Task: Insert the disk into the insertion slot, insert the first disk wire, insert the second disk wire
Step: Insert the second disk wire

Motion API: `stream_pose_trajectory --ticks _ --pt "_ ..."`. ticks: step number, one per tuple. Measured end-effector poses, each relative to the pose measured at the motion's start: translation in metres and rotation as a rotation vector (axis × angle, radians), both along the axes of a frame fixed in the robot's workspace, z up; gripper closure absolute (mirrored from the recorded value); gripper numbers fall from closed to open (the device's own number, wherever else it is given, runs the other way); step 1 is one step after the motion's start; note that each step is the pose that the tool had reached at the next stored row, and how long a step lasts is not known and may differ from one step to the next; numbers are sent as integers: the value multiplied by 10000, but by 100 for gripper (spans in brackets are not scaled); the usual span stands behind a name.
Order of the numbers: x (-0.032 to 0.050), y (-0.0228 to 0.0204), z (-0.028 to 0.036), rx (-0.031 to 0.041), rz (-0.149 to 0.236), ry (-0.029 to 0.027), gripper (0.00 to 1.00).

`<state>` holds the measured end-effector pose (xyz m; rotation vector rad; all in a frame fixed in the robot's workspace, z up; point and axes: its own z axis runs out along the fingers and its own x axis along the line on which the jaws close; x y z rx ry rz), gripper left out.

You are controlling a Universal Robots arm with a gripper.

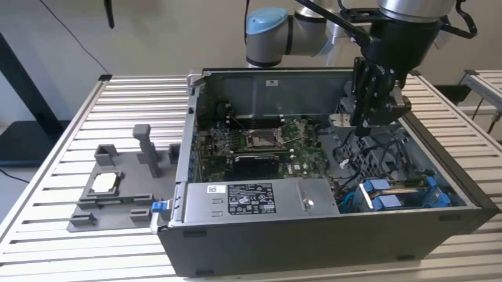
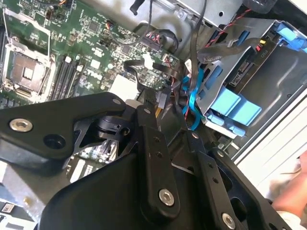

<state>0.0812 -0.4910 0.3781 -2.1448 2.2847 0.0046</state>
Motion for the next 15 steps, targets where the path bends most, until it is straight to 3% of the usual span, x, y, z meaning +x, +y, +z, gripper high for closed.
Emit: stream_pose_trajectory --ticks 2,6,15 --pt "0 0 0 -1 2 0 69" --pt "0 0 -1 -41 2 0 85" --pt "0 0 -1 -51 2 0 85"
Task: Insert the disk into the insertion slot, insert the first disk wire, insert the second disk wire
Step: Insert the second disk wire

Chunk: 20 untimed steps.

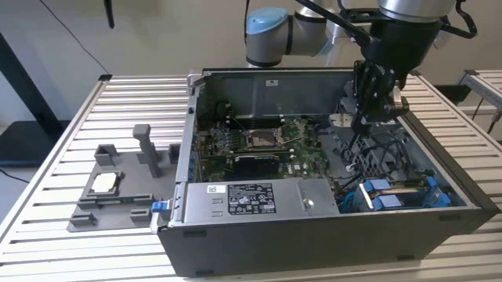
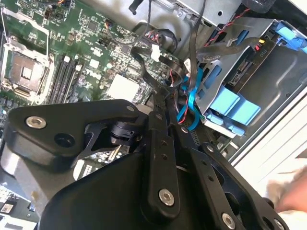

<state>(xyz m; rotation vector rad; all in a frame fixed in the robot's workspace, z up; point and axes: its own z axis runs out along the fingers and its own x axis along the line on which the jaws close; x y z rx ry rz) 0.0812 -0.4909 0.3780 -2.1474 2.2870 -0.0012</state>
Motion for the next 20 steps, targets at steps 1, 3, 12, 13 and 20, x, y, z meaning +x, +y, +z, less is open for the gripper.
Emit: stream_pose_trajectory --ticks 1,3,12,13,20 --pt "0 0 0 0 0 0 85" --pt "0 0 0 -2 0 0 85" --pt "0 45 -2 -96 -9 0 71" --pt "0 64 -4 -118 -11 -4 71" --pt "-41 127 -10 -370 -14 -34 71"
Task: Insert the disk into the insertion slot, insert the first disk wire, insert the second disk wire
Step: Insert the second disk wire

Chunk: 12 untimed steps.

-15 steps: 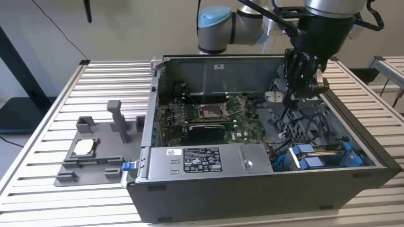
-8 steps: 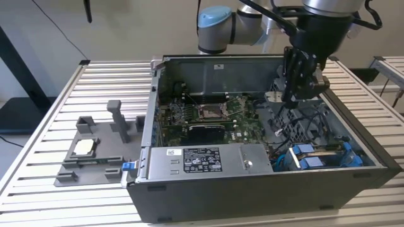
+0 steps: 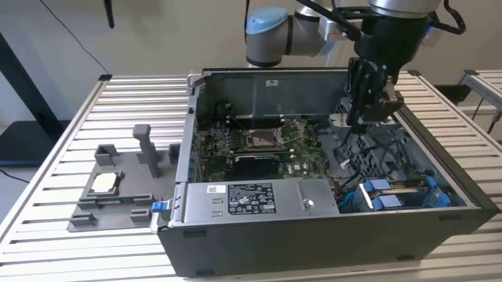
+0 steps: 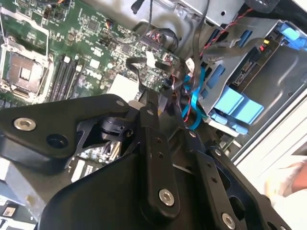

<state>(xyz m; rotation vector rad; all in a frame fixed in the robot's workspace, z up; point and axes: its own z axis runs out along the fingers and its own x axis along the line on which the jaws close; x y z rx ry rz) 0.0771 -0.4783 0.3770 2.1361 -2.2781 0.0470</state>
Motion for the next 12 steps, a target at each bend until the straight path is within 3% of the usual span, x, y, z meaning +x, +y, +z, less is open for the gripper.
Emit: stream_pose_trajectory --ticks 4,5,6,9,12 --pt "-26 0 -2 -201 0 -6 71" --pt "-26 0 -5 -343 1 -21 71" --pt "-27 0 -8 -398 -1 -40 71" --pt "-27 0 -18 -431 -2 -115 71" --pt "-27 0 -21 -436 -2 -146 71"
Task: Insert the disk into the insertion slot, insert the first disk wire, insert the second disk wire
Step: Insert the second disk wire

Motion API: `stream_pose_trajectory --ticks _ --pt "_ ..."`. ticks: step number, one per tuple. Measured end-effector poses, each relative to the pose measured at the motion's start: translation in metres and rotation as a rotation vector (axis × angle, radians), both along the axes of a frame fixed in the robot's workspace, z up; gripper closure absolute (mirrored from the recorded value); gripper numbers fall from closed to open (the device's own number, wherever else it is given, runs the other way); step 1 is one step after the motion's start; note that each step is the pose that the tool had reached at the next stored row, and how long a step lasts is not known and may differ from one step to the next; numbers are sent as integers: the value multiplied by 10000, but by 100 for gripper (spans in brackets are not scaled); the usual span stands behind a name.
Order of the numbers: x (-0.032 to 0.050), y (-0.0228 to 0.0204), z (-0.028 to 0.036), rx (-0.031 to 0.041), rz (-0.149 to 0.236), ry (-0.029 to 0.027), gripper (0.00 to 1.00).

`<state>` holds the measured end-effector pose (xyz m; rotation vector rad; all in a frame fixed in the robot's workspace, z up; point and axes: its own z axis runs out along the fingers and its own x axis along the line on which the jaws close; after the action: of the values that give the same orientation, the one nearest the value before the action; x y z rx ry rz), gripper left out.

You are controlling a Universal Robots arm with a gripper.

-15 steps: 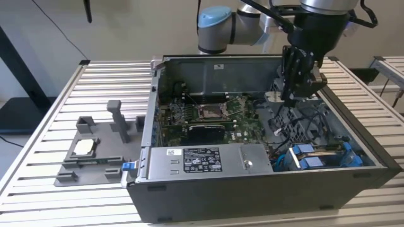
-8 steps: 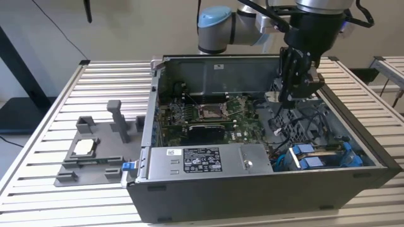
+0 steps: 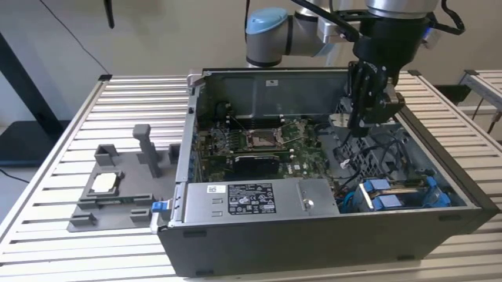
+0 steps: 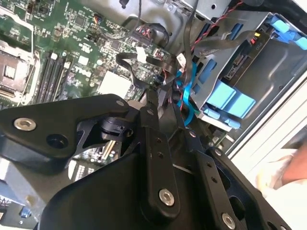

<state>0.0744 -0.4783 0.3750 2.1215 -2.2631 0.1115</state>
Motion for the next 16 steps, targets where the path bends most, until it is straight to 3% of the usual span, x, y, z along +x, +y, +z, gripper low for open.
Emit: stream_pose_trajectory --ticks 4,7,16 --pt "0 0 -2 0 -1 -3 73" --pt "0 -2 -3 3 0 -4 84" --pt "0 -25 -4 1 -2 -3 85"
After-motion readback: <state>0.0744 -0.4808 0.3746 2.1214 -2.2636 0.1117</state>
